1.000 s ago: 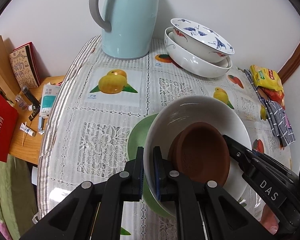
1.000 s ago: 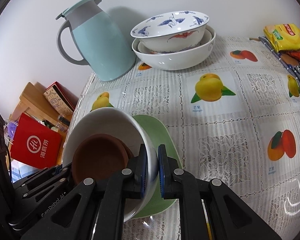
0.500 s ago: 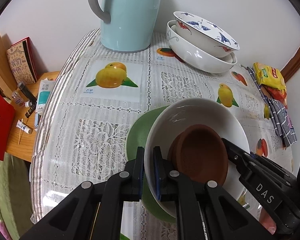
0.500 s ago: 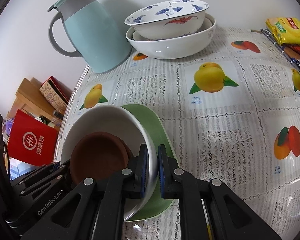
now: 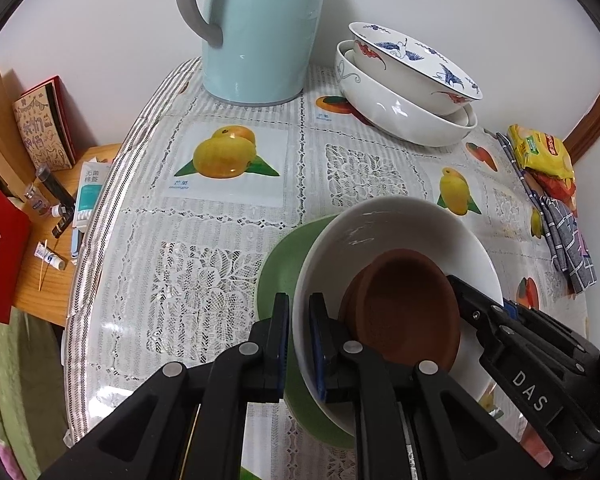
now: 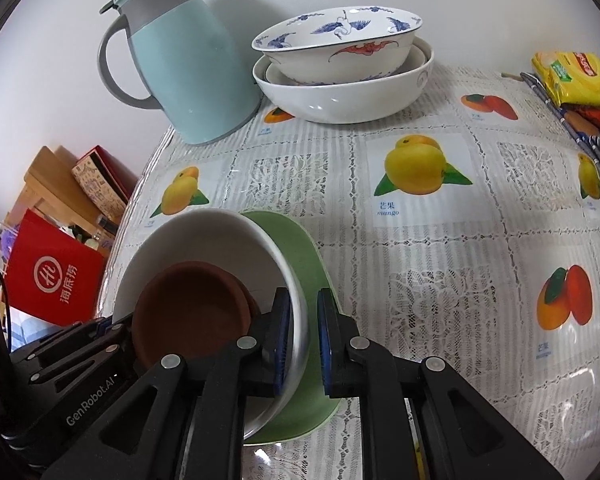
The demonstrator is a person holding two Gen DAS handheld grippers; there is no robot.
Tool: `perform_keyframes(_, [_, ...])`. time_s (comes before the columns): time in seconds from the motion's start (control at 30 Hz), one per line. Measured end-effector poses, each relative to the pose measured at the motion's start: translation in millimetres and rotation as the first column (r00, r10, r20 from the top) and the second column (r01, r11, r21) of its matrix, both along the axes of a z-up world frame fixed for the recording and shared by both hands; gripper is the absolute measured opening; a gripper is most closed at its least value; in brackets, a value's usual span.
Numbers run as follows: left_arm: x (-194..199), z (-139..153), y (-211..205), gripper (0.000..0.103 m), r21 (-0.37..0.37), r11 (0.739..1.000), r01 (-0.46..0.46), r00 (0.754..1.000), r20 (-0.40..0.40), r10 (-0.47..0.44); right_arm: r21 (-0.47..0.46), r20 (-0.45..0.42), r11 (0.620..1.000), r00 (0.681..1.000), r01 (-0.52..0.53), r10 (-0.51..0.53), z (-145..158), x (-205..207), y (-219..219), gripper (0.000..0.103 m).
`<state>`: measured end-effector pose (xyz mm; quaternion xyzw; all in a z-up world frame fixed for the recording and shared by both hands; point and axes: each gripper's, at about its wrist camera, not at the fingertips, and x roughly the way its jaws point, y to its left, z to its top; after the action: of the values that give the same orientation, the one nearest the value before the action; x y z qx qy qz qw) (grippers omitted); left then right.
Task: Organize plates and bowls
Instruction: 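Lower the white bowl onto the green plate and open both grippers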
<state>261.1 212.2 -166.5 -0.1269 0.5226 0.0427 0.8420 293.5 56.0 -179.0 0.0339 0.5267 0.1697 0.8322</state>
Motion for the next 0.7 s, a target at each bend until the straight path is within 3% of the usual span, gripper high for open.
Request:
perform_keyframes(0.27, [-4.4, 7.1, -0.8, 0.016, 0.038, 0.999, -0.008, 1.0, 0.013, 0.007, -0.015, 0.043, 1.0, 0.999, -0.012, 0.013, 11.1, -5.7, -2.4, 0.016])
perform_keyframes(0.37, [-9.2, 15.3, 2.5, 0.022, 0.051, 0.999, -0.019, 0.999, 0.029, 0.018, -0.035, 0.061, 0.999, 0.998, 0.0, 0.003, 15.6, -9.2, -6.0, 0.024])
perform_keyframes(0.63, [-28.0, 32.1, 0.3, 0.035, 0.069, 0.997, -0.027, 0.998, 0.053, 0.024, -0.03, 0.078, 1.0, 0.997, -0.006, 0.008, 28.4, -27.6, -14.9, 0.025])
perform_keyframes(0.7, [-35.6, 39.2, -4.3, 0.035, 0.073, 0.997, -0.024, 0.997, 0.07, 0.019, -0.037, 0.089, 0.999, 0.996, -0.006, 0.01, 34.7, -36.5, -18.8, 0.029])
